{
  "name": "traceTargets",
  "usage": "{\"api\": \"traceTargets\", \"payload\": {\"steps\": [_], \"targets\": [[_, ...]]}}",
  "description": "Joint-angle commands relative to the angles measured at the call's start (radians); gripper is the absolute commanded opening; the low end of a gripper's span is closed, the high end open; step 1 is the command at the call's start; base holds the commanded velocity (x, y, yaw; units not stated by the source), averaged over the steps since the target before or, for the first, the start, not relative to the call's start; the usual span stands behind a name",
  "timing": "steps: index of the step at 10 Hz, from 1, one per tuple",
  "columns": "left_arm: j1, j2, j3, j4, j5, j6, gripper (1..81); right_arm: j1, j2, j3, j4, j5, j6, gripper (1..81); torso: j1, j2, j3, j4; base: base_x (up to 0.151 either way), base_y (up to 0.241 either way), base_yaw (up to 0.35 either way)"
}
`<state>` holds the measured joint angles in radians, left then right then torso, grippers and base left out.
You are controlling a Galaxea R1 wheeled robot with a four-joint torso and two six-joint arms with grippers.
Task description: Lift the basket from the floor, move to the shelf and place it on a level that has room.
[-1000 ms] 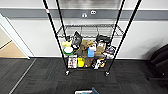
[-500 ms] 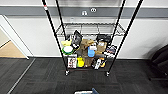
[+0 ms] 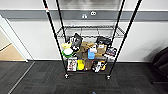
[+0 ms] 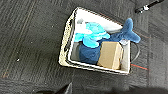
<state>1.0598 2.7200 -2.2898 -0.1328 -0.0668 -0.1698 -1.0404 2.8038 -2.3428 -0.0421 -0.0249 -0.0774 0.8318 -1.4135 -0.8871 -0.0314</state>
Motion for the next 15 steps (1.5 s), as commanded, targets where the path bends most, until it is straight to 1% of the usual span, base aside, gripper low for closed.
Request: {"api": "traceTargets", "payload": {"steps": [1, 3, 6, 7, 8, 10, 13, 15], "targets": [[-0.086, -0.022, 0.007, -0.022, 0.055, -0.002, 81.1, 0.087, -0.018, 0.004, 0.001, -0.053, 0.002, 81.1, 0.062, -0.096, -0.094, 0.0, 0.0, 0.0, 0.0], [-0.1, -0.017, 0.006, -0.022, 0.07, -0.002, 81.1, 0.094, -0.014, -0.009, 0.002, -0.055, 0.004, 81.1, 0.092, -0.145, -0.108, 0.0, 0.0, 0.0, 0.0], [-0.114, -0.015, 0.004, -0.024, 0.073, -0.002, 81.1, 0.118, -0.014, -0.01, 0.008, -0.055, 0.005, 81.1, 0.151, -0.238, -0.195, 0.0, 0.0, 0.0, 0.0], [-0.12, -0.015, 0.004, -0.024, 0.073, -0.002, 81.1, 0.125, -0.014, -0.01, 0.008, -0.055, 0.005, 81.1, 0.173, -0.272, -0.133, 0.0, 0.0, 0.0, 0.0], [-0.123, -0.017, 0.004, -0.025, 0.073, -0.002, 81.1, 0.136, -0.013, -0.01, 0.01, -0.055, 0.005, 81.1, 0.195, -0.307, -0.162, 0.0, 0.0, 0.0, 0.0], [-0.135, -0.015, 0.001, -0.027, 0.073, -0.002, 81.1, 0.153, -0.007, -0.01, 0.015, -0.079, 0.007, 81.1, 0.228, -0.358, -0.181, 0.0, 0.0, 0.0, 0.0], [-0.168, -0.021, -0.028, -0.025, 0.074, -0.002, 81.1, 0.171, -0.005, -0.012, 0.016, -0.09, 0.007, 81.1, 0.291, -0.457, -0.185, 0.0, 0.0, 0.0, 0.0], [-0.197, -0.022, -0.033, -0.025, 0.102, -0.002, 81.1, 0.19, -0.004, -0.015, 0.016, -0.092, 0.007, 81.1, 0.334, -0.526, -0.185, 0.0, 0.0, 0.0, 0.0]]}}
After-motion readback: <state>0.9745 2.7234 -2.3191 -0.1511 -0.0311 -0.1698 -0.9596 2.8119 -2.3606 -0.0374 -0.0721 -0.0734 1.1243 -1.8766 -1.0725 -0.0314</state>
